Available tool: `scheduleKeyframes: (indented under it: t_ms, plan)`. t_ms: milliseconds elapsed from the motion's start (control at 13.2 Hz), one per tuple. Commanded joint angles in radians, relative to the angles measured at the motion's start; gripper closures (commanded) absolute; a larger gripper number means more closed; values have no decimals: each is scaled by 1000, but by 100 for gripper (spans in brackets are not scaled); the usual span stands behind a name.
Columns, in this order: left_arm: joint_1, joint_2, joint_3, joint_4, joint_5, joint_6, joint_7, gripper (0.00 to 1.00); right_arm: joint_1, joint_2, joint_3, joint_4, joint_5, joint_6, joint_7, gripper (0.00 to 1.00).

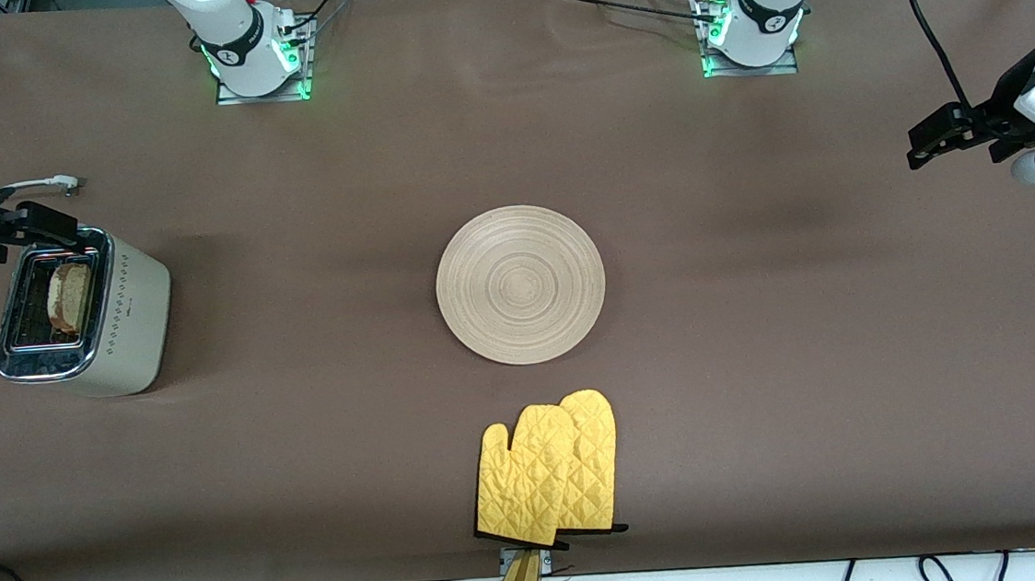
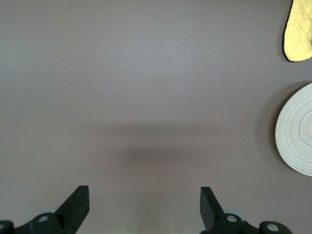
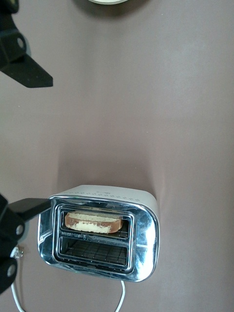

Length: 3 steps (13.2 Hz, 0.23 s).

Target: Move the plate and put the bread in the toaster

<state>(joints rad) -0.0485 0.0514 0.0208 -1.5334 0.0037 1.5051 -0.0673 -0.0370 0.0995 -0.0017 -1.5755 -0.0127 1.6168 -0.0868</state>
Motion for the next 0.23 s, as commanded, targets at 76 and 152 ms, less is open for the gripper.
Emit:
scheduleKeyframes:
  t_ms: [76,152]
  plan:
    - [9,13,-7,35,-11,-25,9,0,-15,0,14,-3,-15,2,12,0]
    - [9,13,-5,35,-10,-25,8,0,-17,0,14,-3,-15,2,10,0]
